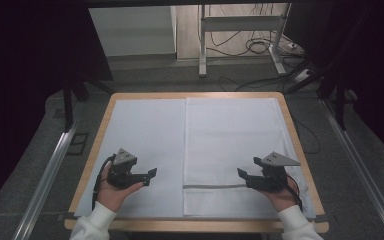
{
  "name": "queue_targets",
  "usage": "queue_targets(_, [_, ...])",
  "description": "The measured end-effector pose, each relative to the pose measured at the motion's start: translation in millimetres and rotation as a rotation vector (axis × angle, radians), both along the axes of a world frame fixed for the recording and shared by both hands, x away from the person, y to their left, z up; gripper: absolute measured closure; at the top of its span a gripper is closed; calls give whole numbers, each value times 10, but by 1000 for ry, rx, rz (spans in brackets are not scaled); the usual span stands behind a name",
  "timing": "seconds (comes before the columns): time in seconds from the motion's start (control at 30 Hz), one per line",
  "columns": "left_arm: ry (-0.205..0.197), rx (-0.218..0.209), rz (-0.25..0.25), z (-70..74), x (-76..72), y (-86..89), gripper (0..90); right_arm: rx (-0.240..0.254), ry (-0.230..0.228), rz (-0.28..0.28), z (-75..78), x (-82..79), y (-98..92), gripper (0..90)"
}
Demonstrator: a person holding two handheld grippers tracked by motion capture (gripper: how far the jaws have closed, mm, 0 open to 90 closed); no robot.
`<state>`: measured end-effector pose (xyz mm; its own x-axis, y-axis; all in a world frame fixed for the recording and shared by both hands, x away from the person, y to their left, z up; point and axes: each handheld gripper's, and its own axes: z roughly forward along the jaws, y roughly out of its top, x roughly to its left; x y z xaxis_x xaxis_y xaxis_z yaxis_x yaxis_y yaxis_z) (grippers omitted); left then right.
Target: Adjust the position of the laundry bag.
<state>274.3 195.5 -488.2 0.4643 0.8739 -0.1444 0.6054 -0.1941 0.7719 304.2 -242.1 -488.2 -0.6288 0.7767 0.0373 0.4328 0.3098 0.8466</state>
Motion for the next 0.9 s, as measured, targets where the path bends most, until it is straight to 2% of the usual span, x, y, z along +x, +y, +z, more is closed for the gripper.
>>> queue_targets(0.1, [16,-23,5,34,12,-3,160,-12,3,11,-20,-3,8,238])
queue_targets(0.4, [16,-21,-6,87,-55,-56,160,-19,2,-8,-23,-8,-28,245])
queue_targets(0.67, [55,-55,-28,65,42,-85,178,-35,7,9,-55,21,0,249])
queue_targets(0.9, [80,-79,-48,85,72,-283,194,-29,-2,3,-35,-10,3,250])
